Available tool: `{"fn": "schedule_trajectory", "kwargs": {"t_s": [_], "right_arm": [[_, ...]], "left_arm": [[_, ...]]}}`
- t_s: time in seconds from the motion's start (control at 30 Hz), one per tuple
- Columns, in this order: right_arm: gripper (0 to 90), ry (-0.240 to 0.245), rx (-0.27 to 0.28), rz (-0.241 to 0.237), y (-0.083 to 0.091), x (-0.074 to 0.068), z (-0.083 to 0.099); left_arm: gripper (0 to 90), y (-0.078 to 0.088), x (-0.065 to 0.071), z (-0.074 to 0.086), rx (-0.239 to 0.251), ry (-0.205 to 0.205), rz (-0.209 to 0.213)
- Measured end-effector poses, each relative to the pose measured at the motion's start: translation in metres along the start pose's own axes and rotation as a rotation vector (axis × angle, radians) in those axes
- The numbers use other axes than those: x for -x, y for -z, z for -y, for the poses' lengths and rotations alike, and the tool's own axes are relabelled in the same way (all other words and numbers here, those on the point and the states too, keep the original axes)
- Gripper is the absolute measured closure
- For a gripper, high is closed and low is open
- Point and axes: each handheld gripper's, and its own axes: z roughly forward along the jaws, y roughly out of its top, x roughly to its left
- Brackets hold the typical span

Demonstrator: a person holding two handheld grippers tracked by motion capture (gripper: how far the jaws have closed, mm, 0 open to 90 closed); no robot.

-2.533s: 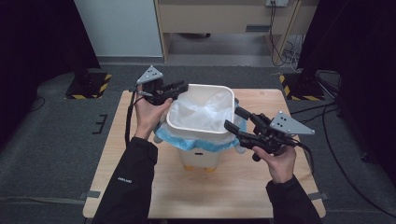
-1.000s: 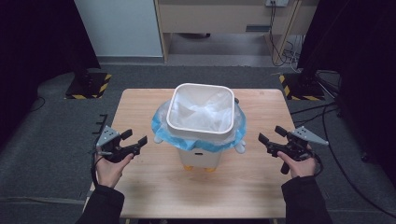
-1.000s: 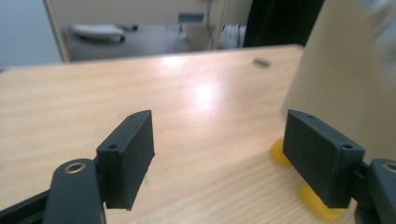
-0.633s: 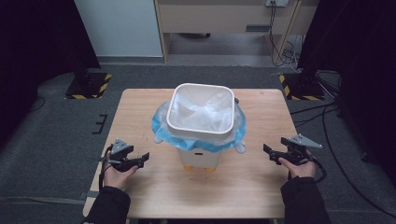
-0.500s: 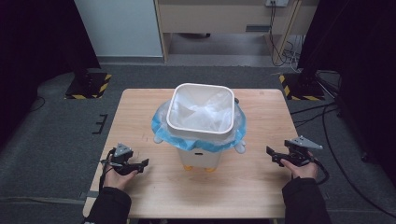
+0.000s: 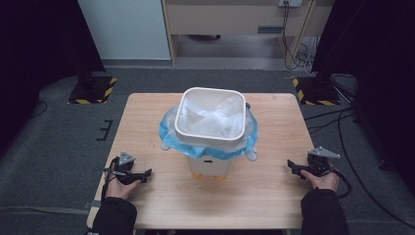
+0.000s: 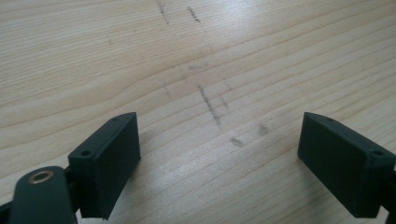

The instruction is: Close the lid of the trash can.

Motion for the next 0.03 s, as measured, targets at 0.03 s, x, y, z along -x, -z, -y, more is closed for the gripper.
{"fn": "schedule_trajectory", "kwargs": {"t_s": [0.03], "right_arm": [[7.1, -0.004, -0.007, -0.003, -0.0001, -0.0005, 0.0004]], "left_arm": [[10.7, -0.0005, -0.0005, 0.0006, 0.005, -0.002, -0.002]]}}
